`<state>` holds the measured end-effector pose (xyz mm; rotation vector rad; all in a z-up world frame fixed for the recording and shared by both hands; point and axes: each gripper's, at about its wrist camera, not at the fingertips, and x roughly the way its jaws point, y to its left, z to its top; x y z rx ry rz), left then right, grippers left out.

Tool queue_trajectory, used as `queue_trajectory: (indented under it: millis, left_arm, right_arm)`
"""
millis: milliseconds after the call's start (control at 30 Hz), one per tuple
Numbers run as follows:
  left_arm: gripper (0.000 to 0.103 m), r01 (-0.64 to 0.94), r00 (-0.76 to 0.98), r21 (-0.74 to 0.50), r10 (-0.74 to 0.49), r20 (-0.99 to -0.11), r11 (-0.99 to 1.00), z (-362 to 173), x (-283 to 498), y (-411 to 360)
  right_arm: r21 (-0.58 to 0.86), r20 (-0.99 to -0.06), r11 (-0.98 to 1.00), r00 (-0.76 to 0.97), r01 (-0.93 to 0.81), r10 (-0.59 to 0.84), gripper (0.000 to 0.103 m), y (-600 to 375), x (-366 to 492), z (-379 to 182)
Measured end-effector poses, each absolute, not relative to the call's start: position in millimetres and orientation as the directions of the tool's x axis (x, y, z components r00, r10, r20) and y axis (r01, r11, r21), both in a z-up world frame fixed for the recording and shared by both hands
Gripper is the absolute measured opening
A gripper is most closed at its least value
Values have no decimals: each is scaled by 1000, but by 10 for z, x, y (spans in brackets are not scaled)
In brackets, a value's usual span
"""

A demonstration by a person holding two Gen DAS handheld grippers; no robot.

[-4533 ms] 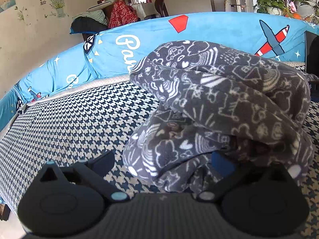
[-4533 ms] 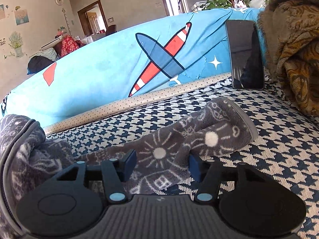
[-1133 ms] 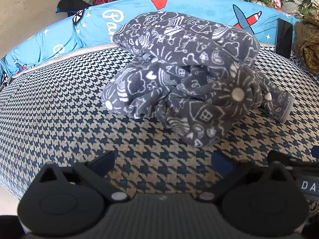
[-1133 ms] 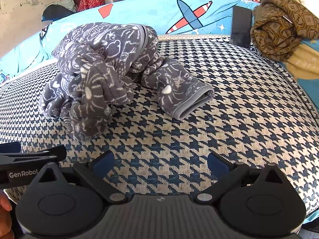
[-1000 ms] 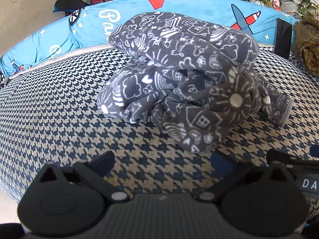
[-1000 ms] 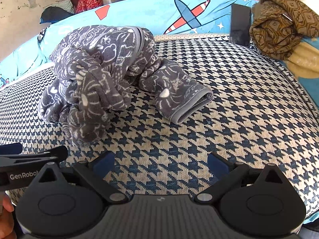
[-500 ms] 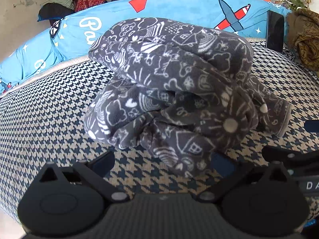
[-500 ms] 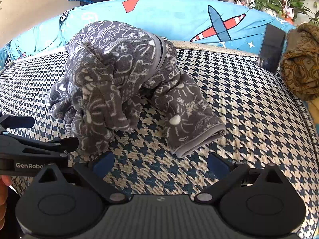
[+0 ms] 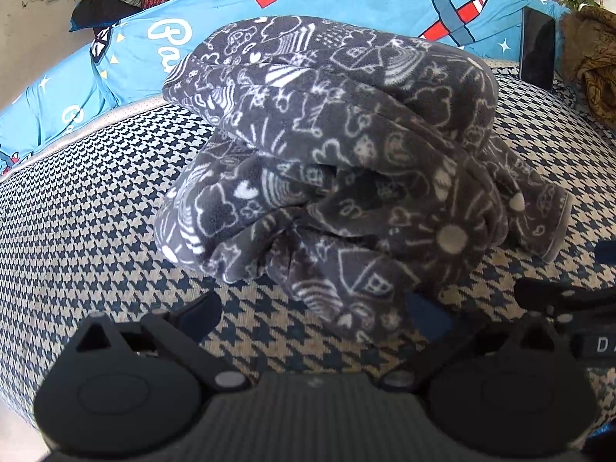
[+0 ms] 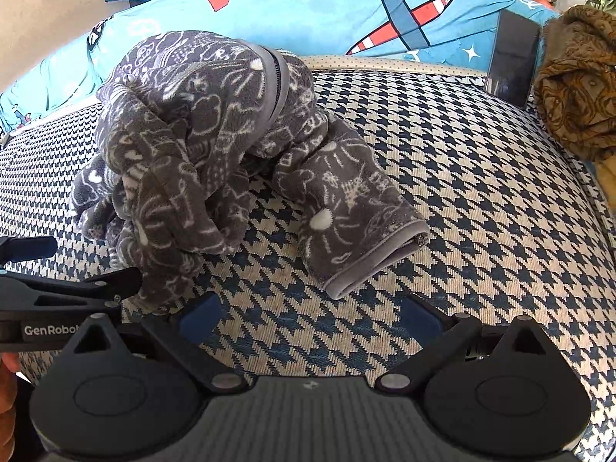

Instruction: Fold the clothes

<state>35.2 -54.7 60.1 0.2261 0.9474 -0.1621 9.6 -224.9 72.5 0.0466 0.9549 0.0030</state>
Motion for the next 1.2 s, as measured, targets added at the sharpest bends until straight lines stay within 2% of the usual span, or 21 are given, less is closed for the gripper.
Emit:
queue_trajectory:
  millis: [200,1200]
  left_arm:
    - [103,235,566,126,-30,-824,964,568,359,-594]
    - [103,210,569,110,-30,-822,971,567,329,-587]
  right_arm:
    - [16,-817,999,577,47,-14,100,-2286,109,724]
    - [48,-806,998,591,43,13,100,-2250,95,729]
